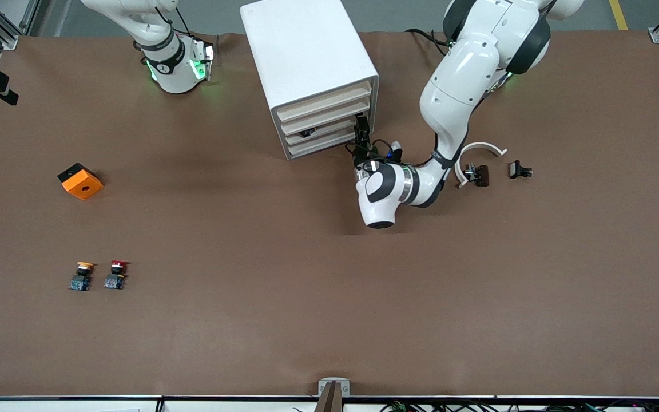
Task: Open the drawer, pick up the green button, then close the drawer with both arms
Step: 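Pull the drawer out of the cabinet with the left gripper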
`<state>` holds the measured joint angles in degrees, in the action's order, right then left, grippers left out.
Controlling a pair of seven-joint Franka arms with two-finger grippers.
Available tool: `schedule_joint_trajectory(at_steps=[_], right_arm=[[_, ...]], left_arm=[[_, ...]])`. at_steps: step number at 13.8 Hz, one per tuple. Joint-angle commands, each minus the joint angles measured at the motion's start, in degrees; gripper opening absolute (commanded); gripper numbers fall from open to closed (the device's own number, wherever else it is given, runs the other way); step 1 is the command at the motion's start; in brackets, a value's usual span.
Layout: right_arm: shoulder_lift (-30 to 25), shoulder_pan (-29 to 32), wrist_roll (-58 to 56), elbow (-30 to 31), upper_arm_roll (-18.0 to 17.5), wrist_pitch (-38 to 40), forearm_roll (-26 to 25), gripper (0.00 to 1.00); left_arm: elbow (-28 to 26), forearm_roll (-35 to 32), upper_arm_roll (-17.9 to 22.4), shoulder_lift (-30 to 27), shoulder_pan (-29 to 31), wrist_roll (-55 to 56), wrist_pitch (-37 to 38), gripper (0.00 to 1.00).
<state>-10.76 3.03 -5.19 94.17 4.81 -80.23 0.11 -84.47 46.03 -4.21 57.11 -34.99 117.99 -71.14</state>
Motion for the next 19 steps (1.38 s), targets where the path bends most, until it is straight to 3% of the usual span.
schedule_joint_trajectory(at_steps=[1, 7, 10, 13, 19], right_arm=[[-1.1, 0.2, -0.7, 0.8, 0.0, 0.1, 0.3, 1.00], [-1.0, 0.3, -0.7, 0.5, 0.0, 0.2, 0.2, 1.00], [-0.9, 0.4, -0.6, 0.0, 0.0, 0.1, 0.2, 1.00], [-0.7, 0.4, -0.4, -0.8, 0.0, 0.1, 0.2, 1.00], [0.0, 0.6, -0.4, -1.6, 0.0, 0.1, 0.2, 1.00]], left_arm=[[0.0, -0.9, -0.1, -0.3, -1.3, -0.1, 1.4, 0.69], [0.0, -0.7, -0.7, 0.5, -1.7, -0.3, 1.4, 0.44], [0.4, -0.6, -0.6, 0.5, -1.4, -0.5, 1.4, 0.17], [0.5, -0.1, -0.3, 0.4, 0.1, -1.0, 1.4, 0.00], [0.8, 0.0, -0.3, 0.4, 2.4, -1.0, 1.4, 0.00]])
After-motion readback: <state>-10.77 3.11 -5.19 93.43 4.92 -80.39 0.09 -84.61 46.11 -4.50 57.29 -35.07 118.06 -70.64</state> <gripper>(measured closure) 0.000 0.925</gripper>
